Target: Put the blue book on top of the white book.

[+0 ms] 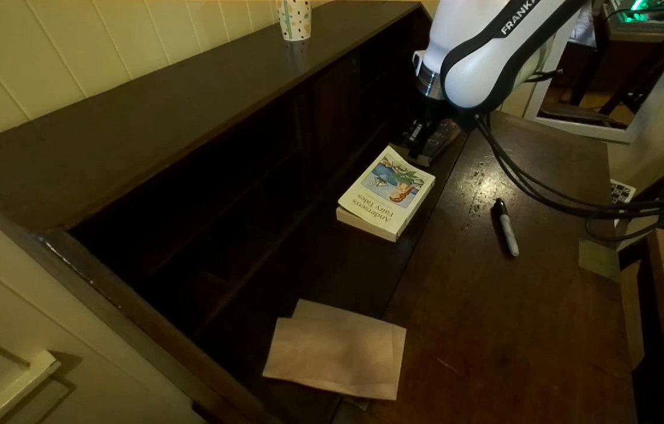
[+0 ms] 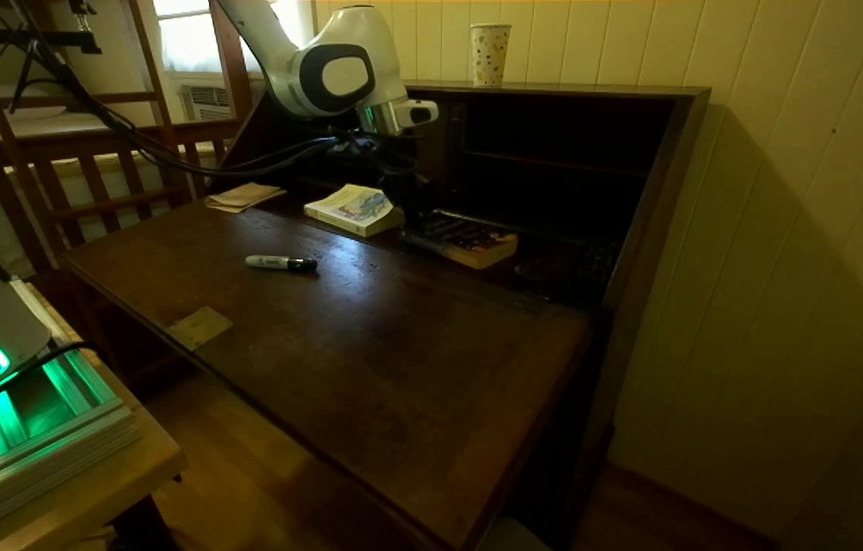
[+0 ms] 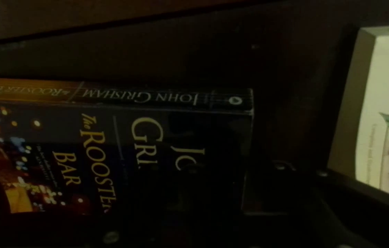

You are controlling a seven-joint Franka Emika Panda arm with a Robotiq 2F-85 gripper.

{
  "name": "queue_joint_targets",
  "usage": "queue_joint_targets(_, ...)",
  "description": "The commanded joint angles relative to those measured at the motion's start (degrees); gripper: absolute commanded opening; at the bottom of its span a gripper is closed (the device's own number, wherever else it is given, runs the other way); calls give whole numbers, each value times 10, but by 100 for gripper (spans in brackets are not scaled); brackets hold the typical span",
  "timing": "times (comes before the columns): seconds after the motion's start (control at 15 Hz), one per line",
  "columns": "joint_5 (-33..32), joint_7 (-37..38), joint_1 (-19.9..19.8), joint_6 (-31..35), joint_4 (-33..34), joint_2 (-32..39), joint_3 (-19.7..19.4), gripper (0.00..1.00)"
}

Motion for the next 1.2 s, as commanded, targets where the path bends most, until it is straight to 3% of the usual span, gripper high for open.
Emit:
queue_joint_targets(0.0,1,14,-6,3,9,12,-3,37)
queue_joint_targets(0.13,13,14,-16,10,15,9,4,43)
queue_joint_targets(0.4,37,14,-32,29,35,16,19,71)
queue_joint_targets(0.67,26,19,-26,24,59,28,8,98)
queue_joint_targets(1.13,-10,46,7,17,116,83,-38,100)
